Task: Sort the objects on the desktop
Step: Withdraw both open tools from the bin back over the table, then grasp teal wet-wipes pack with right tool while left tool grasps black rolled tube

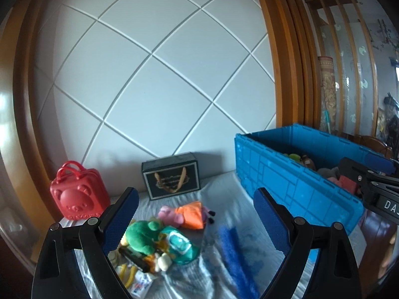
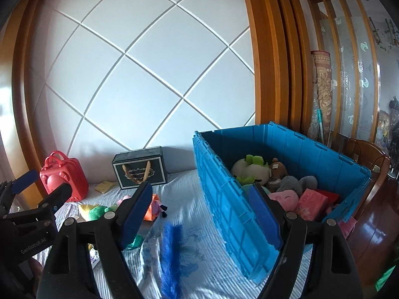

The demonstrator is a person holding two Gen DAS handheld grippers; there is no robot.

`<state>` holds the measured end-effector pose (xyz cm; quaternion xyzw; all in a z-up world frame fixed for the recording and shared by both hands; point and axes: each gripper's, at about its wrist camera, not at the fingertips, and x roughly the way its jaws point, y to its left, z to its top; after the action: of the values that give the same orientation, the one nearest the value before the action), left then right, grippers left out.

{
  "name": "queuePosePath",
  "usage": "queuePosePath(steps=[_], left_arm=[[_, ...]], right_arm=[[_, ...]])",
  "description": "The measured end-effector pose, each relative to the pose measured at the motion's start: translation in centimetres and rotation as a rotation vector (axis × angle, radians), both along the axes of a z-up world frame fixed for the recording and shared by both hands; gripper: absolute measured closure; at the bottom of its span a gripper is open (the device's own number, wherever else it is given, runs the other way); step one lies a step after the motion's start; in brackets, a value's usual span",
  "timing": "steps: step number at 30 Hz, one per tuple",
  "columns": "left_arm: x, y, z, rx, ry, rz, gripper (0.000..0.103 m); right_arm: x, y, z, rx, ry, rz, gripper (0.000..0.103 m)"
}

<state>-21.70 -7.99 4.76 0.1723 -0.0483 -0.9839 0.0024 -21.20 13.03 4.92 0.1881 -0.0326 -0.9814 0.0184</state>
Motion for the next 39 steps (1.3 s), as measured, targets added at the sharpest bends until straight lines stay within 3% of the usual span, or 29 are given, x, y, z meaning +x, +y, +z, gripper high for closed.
queuePosePath(steps=[11, 18, 28, 32, 39], left_arm=[[2.4, -10.2, -4.0, -0.010, -0.053, 0.174, 0.009], [1.6, -16.1, -7.5, -0.007, -0.134, 0.344, 0.009], [-0.7, -18.0, -11.9, -0.028, -0.147, 0.441, 0.009], [-1.7, -19.4, -14.4, 0.011, -0.204, 0.460, 0.009], [-4.9, -21.2, -18.6, 0.020, -0.320, 0.469, 0.009]], right_arm=[[-0.1, -8.6, -2.9, 0.053, -0.053, 0.150, 0.023], [-3.8, -10.7, -6.9, 0.054, -0.123, 0.268, 0.023], [-11.4, -14.3, -13.6, 0.086, -0.230, 0.460, 0.023], [-14.2, -16.7, -17.0, 0.114, -0.322, 0.514, 0.023], [-17.1, -20.4, -21.1, 0.168, -0.370, 0.568, 0.023]])
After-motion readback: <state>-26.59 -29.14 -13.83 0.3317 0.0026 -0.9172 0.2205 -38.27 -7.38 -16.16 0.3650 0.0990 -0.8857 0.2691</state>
